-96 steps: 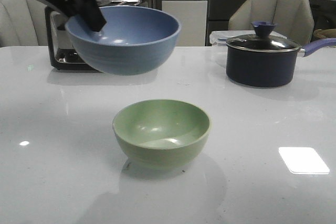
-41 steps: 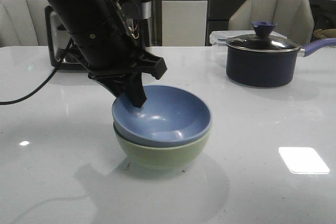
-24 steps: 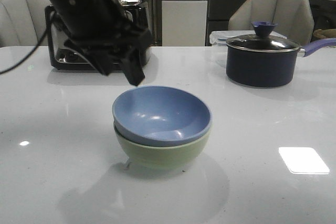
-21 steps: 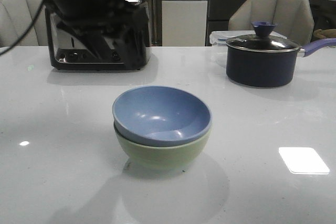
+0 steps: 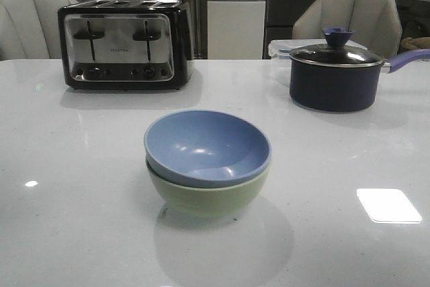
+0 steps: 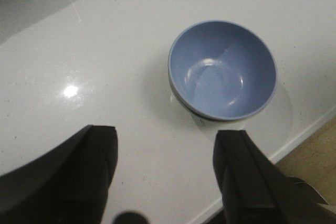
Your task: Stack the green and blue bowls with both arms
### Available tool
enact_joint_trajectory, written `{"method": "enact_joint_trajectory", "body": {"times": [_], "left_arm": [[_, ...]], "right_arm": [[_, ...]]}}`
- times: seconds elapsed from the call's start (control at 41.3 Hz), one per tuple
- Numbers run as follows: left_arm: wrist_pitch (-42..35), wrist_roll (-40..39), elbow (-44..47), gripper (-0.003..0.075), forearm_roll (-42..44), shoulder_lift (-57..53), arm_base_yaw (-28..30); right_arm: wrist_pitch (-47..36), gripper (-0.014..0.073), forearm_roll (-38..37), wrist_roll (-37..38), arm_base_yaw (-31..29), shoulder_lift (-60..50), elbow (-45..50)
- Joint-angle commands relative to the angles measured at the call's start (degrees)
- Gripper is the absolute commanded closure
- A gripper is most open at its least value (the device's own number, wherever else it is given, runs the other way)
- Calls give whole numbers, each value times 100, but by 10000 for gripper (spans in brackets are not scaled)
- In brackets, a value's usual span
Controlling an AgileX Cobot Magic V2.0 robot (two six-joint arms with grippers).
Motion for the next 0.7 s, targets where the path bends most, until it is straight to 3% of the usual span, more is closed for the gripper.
{"method": "enact_joint_trajectory", "body": {"times": [0.0, 0.339, 0.533, 0.678], "left_arm": [[-228, -19, 296, 255, 24, -716, 10], [-83, -47, 1625, 256, 73, -2451, 10], [-466, -161, 1966, 267, 73, -2713, 10], [-609, -356, 2050, 328, 62, -2713, 10]], "right_arm": [[-359, 126, 38, -69, -3, -30, -152], [-359, 126, 38, -69, -3, -30, -152], [-359, 126, 38, -69, -3, -30, -152], [-357, 126, 25, -69, -3, -30, -152]]}}
